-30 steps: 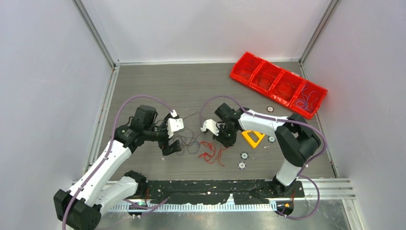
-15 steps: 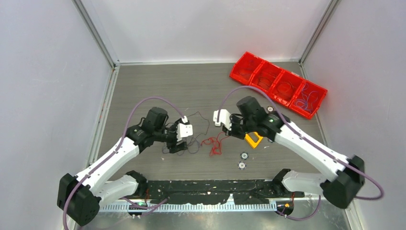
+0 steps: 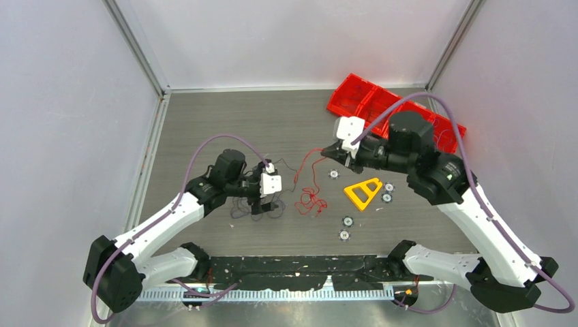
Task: Untangle the cables
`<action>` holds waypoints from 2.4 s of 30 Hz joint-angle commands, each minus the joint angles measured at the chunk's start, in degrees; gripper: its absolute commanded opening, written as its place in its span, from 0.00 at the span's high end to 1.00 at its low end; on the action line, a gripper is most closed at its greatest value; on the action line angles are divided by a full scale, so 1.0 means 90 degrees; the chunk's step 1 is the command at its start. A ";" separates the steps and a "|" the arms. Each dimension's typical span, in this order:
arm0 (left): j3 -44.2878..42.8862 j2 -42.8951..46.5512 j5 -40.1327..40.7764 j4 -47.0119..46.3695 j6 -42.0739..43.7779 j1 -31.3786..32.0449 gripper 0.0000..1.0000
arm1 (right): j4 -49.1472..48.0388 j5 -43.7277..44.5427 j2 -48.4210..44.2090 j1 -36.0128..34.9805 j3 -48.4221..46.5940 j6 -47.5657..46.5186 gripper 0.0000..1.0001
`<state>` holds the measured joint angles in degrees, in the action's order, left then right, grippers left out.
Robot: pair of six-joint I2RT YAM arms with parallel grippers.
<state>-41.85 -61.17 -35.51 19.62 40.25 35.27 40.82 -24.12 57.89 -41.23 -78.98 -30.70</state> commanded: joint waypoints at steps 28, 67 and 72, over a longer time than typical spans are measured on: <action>-0.1154 -0.0299 -0.0289 -0.2472 -0.4796 0.0277 0.30 | -0.1532 0.0558 0.0779 0.0011 -0.2536 0.1177 0.95; -0.4126 -0.2184 0.0078 0.0213 -0.4587 -0.0184 0.35 | -0.0744 0.0059 0.1566 0.4279 -0.2303 0.0551 0.95; -0.3742 -0.1897 0.0023 0.0226 -0.4320 -0.0476 0.15 | -0.0940 0.0186 0.2119 0.5059 -0.2932 0.0576 0.94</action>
<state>-76.12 -81.87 -36.03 20.03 -0.95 32.84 36.53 -24.10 73.49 0.19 -100.22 -25.56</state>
